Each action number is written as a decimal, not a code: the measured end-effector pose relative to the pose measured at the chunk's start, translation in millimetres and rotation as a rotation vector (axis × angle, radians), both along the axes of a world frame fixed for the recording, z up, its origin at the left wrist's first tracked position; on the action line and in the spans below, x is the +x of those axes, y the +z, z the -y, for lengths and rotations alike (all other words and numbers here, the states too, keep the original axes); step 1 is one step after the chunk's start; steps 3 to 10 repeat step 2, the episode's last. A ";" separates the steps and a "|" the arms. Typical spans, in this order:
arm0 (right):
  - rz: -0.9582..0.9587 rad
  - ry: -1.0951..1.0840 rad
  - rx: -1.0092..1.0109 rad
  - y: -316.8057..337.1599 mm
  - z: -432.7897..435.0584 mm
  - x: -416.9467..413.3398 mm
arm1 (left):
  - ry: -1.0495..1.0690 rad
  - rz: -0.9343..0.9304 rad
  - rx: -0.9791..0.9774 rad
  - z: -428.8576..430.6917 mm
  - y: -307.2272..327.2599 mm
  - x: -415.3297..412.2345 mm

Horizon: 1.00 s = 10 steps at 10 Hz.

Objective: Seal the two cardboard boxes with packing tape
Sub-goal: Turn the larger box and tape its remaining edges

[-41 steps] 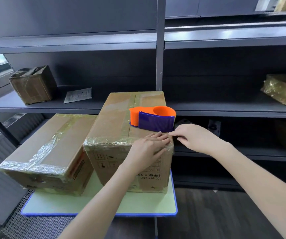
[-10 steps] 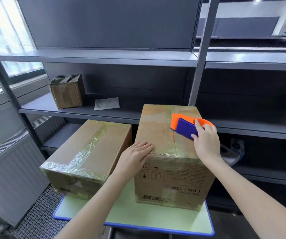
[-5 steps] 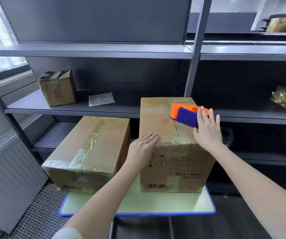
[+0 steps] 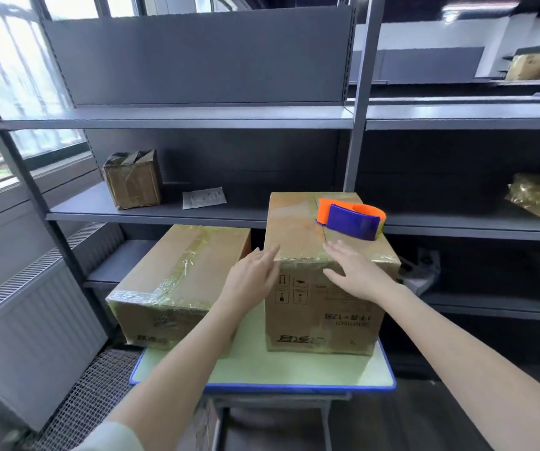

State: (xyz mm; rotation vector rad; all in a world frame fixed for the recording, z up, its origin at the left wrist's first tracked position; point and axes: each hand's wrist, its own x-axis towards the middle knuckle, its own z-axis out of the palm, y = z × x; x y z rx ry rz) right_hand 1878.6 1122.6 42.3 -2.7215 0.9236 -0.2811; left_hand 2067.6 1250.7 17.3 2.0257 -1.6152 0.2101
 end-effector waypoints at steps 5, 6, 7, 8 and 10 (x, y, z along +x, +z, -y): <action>-0.201 0.066 0.011 -11.5 -25.1 0.3 | 0.012 0.066 0.136 -17.8 1.7 -16.0; -0.201 0.066 0.011 -11.5 -25.1 0.3 | 0.012 0.066 0.136 -17.8 1.7 -16.0; -0.201 0.066 0.011 -11.5 -25.1 0.3 | 0.012 0.066 0.136 -17.8 1.7 -16.0; -0.201 0.066 0.011 -11.5 -25.1 0.3 | 0.012 0.066 0.136 -17.8 1.7 -16.0; -0.201 0.066 0.011 -11.5 -25.1 0.3 | 0.012 0.066 0.136 -17.8 1.7 -16.0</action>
